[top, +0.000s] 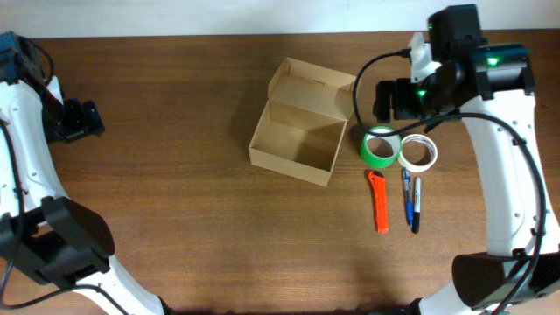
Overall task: Pack container
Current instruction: 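Lower the right gripper onto the green tape roll and grasp it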
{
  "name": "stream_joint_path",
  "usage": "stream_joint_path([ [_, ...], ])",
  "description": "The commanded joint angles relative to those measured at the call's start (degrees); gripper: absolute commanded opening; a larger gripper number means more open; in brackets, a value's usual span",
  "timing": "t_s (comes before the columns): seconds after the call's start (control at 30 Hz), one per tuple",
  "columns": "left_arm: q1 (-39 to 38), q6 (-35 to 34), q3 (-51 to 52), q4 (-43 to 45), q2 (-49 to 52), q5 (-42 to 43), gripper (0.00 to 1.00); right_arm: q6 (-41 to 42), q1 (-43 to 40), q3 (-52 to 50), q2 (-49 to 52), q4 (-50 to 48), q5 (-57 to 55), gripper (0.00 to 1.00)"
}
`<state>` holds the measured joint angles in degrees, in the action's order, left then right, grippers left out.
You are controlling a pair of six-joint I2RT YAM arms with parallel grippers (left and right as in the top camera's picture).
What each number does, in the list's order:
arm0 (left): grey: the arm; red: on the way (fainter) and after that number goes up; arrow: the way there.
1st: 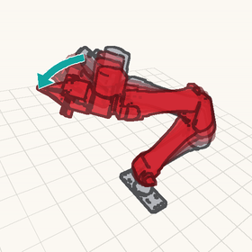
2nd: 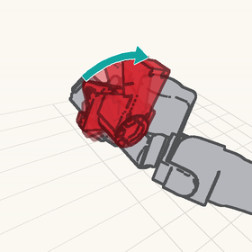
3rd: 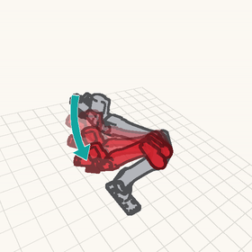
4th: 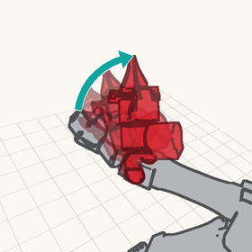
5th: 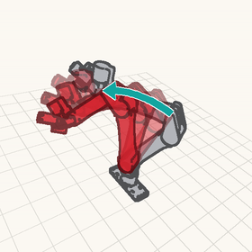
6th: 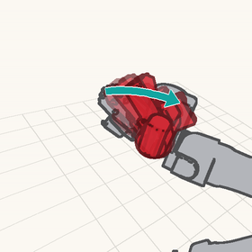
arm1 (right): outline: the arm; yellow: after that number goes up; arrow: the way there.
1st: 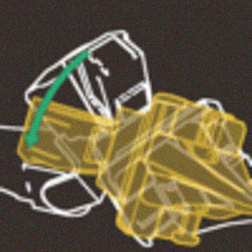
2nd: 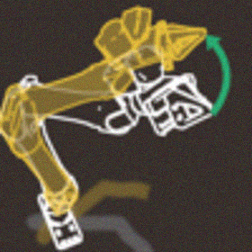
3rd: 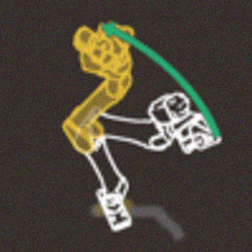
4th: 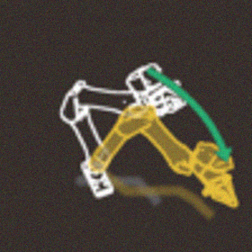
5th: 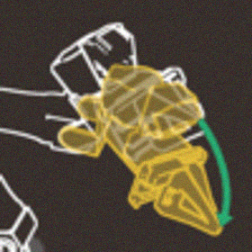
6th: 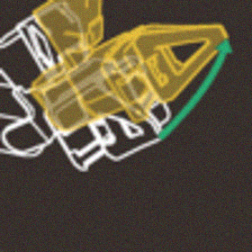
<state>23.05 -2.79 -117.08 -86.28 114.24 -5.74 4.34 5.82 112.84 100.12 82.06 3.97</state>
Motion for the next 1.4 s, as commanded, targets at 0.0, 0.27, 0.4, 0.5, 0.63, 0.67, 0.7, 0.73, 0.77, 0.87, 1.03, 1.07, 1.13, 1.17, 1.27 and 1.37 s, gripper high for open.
stream_joint_path([
  [0.0,0.3,0.7,1.3,0.2,0.3,0.8,1.00,1.6,0.9,1.1,0.9,-0.2,-6.1,0.99],
  [0.27,0.3,0.7,1.4,0.2,0.3,0.8,1.00,2.2,0.9,0.9,1.9,-0.5,-6.1,0.99],
  [0.4,0.3,0.7,1.4,0.2,0.3,0.8,1.00,4.4,0.5,0.9,3.2,-0.6,-8.7,0.99],
  [0.5,0.3,0.7,1.4,0.2,0.3,0.8,1.00,12.3,-0.9,0.9,5.7,0.3,-9.8,0.99],
  [0.63,0.3,0.7,1.4,0.2,0.3,0.8,1.00,22.4,-2.1,0.9,12.7,2.3,-9.0,0.94],
  [0.67,0.3,0.7,1.4,0.2,0.3,0.8,1.00,24.2,-2.1,0.9,14.4,2.8,-8.7,0.92],
  [0.7,0.3,0.7,1.4,0.2,0.3,0.8,1.00,26.3,-2.0,0.9,16.3,3.2,-8.7,0.91],
  [0.73,0.3,0.7,1.4,0.2,0.3,0.8,1.00,27.4,-2.1,0.9,17.8,3.3,-8.5,0.90],
  [0.77,0.3,0.7,1.4,0.2,0.3,0.8,1.00,28.1,-2.1,0.9,19.5,3.2,-7.8,0.90],
  [0.87,0.3,0.7,1.4,0.2,0.3,0.8,1.00,28.1,-2.1,0.9,24.2,2.6,-5.7,0.87],
  [1.03,0.3,0.7,1.4,0.2,0.3,0.8,1.00,28.1,-2.2,0.9,28.0,1.4,-5.7,0.86],
  [1.07,0.3,0.7,1.4,0.2,0.3,0.8,1.00,28.0,-2.2,0.9,28.2,1.0,-5.7,0.86],
  [1.13,0.3,0.7,1.4,0.2,0.3,0.8,1.00,27.8,-2.2,0.9,28.2,0.3,-5.7,0.86],
  [1.17,0.3,0.7,1.4,0.2,0.3,0.8,1.00,27.6,-2.3,0.9,28.2,0.0,-5.7,0.87],
  [1.27,0.3,0.7,1.4,0.2,0.3,0.8,1.00,27.6,-2.9,0.8,28.3,-0.4,-5.6,0.87],
  [1.37,0.3,0.7,1.4,0.2,0.3,0.8,1.00,24.4,-4.1,0.6,28.3,-1.3,-2.4,0.87],
])
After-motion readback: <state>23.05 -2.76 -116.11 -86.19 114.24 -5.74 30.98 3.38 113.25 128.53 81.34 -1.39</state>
